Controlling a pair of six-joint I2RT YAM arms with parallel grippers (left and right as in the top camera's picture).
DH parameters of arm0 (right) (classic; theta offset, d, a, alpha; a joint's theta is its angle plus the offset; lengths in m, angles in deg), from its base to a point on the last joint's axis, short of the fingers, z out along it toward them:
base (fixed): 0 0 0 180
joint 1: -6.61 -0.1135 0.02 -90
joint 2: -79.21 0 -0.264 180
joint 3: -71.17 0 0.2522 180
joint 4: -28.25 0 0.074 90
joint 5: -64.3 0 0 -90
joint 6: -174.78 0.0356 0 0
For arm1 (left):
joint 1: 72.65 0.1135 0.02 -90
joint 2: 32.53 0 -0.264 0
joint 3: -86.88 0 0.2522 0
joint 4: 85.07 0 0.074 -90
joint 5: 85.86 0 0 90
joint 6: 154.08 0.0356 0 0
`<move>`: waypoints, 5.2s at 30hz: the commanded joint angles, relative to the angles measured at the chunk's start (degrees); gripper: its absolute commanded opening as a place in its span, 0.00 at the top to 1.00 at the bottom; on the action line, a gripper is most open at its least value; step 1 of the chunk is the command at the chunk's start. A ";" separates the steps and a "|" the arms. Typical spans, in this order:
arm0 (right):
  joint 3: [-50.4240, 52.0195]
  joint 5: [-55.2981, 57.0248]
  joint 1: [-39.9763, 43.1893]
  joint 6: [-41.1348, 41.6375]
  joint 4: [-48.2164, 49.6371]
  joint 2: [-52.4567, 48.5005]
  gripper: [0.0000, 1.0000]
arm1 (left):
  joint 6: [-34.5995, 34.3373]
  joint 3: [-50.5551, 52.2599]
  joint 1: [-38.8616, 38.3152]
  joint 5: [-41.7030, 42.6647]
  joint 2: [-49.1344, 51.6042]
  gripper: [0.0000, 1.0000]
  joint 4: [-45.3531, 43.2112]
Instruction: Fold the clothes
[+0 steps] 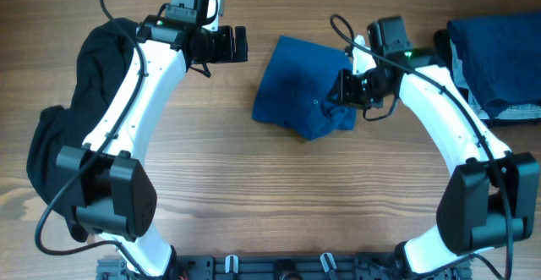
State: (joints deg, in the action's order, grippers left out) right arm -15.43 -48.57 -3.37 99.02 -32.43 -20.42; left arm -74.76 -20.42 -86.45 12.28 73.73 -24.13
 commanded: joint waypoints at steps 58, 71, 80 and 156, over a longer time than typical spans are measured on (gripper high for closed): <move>-12.87 3.69 -0.94 2.43 5.31 0.09 0.96 | -0.07 -0.22 0.15 -0.76 -0.87 0.00 0.24; -12.87 7.67 -9.99 6.54 13.66 -10.36 0.66 | -0.07 -0.22 0.15 -0.76 -0.87 0.00 0.28; -12.83 9.29 -8.72 3.69 7.80 -11.45 0.52 | -0.07 -0.22 0.15 -0.76 -0.87 0.00 0.26; 2.36 3.26 -1.75 -0.46 19.45 -10.84 0.59 | -0.07 -0.22 0.15 -0.76 -0.83 0.00 0.50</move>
State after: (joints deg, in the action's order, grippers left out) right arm -13.26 -43.59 -4.84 97.60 -13.44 -30.26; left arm -74.73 -20.42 -86.45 12.06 73.73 -23.69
